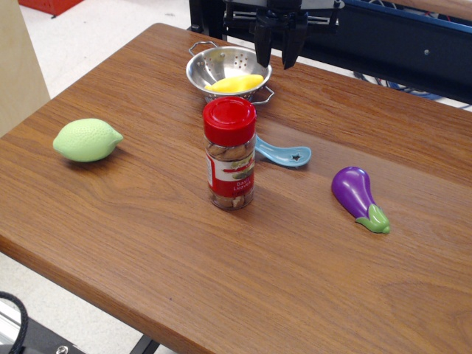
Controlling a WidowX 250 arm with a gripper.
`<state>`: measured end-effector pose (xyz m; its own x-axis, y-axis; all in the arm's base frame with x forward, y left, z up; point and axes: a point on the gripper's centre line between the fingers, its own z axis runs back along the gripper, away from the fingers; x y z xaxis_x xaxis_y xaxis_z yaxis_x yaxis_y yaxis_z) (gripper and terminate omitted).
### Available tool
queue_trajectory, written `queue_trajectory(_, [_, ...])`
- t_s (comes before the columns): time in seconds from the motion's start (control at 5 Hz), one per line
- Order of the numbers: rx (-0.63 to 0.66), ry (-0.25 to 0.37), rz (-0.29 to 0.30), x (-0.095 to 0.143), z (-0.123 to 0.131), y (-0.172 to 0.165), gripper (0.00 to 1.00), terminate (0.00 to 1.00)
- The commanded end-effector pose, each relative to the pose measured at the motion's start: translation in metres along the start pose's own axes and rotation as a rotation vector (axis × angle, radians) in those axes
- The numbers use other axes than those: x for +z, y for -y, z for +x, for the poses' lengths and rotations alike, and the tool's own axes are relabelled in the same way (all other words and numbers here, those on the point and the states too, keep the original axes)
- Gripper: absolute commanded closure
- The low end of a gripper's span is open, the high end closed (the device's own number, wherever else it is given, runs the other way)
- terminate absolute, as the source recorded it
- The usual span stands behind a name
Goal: Take banana out of colander
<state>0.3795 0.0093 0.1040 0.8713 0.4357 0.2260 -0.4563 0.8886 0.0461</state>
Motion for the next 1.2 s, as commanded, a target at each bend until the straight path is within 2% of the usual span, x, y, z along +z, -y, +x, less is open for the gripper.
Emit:
queue_trajectory(0.0, [0.000, 0.000, 0.000, 0.000, 0.000, 0.000, 0.00, 0.00])
queue_trajectory(0.2, [-0.173, 0.032, 0.009, -0.002, 0.013, -0.012, 0.00, 0.00])
queue_trajectory(0.4, [-0.431, -0.026, 0.012, -0.007, 0.026, -0.036, 0.00, 0.00])
queue_trajectory(0.6, [-0.626, -0.019, -0.020, -0.007, 0.050, -0.053, 0.00, 0.00])
queue_trajectory(0.8, [-0.760, -0.017, -0.074, -0.011, 0.071, -0.063, 0.00, 0.00])
queue_trajectory(1.0, [-0.799, -0.002, -0.127, -0.021, 0.085, -0.061, 0.00, 0.00])
